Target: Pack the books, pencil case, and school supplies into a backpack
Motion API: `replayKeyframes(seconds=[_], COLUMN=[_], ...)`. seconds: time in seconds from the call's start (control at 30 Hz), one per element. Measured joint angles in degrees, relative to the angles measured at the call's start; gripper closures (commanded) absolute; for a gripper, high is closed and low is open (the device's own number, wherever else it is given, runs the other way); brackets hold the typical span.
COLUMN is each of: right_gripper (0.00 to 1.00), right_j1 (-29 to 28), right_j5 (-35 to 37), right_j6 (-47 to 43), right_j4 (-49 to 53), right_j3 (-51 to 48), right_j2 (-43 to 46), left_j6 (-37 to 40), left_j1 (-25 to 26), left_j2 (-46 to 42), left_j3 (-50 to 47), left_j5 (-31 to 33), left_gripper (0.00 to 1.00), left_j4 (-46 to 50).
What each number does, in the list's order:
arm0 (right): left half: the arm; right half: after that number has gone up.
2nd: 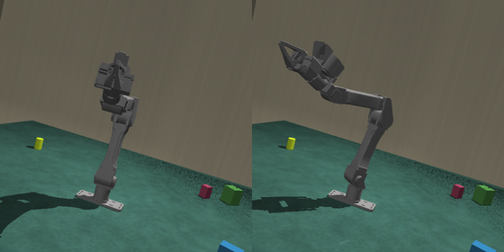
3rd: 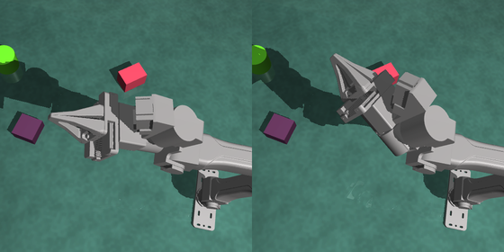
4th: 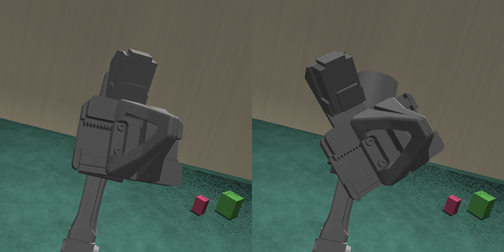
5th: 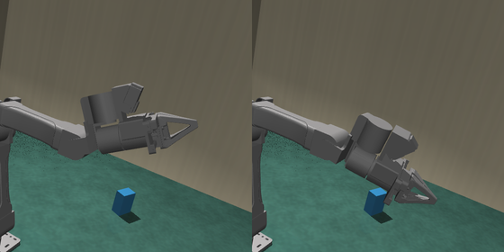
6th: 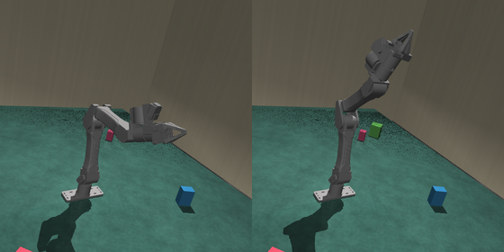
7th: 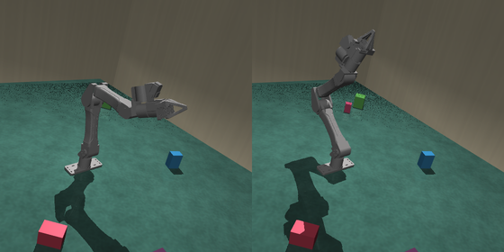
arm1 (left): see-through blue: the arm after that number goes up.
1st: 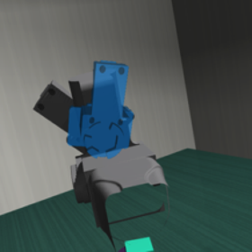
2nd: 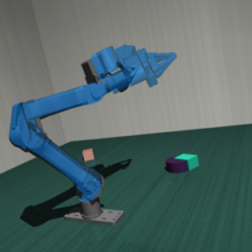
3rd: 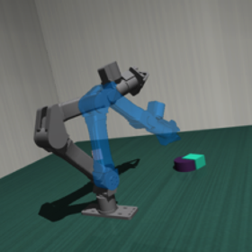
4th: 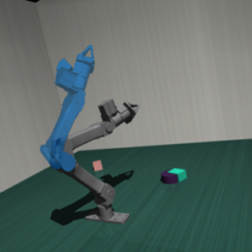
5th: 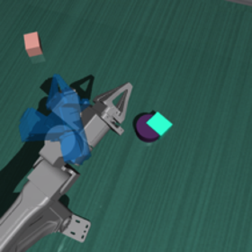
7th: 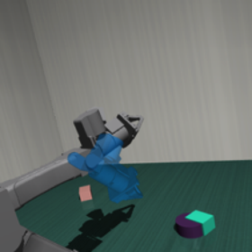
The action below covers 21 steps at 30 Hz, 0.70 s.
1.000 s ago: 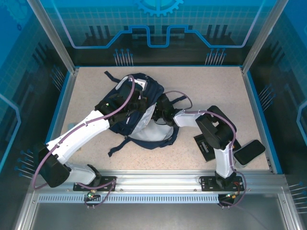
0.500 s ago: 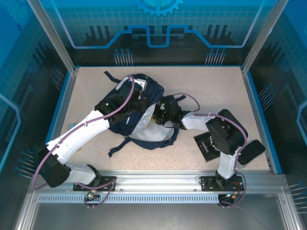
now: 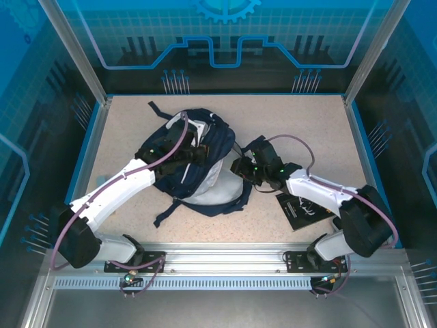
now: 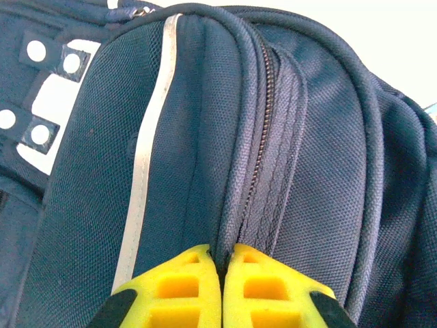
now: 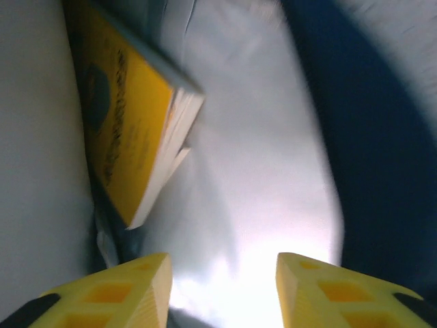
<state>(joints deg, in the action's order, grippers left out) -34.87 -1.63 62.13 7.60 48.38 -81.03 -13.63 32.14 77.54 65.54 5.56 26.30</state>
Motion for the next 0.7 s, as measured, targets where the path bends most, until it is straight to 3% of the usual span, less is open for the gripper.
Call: replayKeyframes(seconds=[0.1, 0.17, 0.3, 0.4, 0.7], right_gripper=[0.35, 0.27, 0.13, 0.08, 0.09], right_j1=[0.5, 1.4, 5.8, 10.7, 23.1], right_j5=[6.6, 10.8, 16.8, 18.3, 15.5], right_j6=[-2.7, -4.1, -6.6, -8.7, -13.2], right_j4=[6.9, 11.8, 19.7, 24.5, 29.1], right_j3=[0.4, 1.0, 2.9, 3.8, 3.7], right_j2=[4.2, 6.4, 8.0, 7.6, 2.2], left_j6=[0.0, 0.0, -0.5, -1.3, -5.5], left_j1=[-1.9, -2.6, -3.3, -3.7, -3.9], left_j2=[-0.4, -0.7, -2.1, -4.3, -10.4], left_j3=[-3.9, -6.1, -9.9, -11.2, -11.3], left_j5=[-3.4, -4.6, -5.7, -5.7, -4.1], left_gripper=[0.96, 0.87, 0.39, 0.2, 0.01], left_j4=[-1.4, -1.7, -1.0, -0.6, -0.9])
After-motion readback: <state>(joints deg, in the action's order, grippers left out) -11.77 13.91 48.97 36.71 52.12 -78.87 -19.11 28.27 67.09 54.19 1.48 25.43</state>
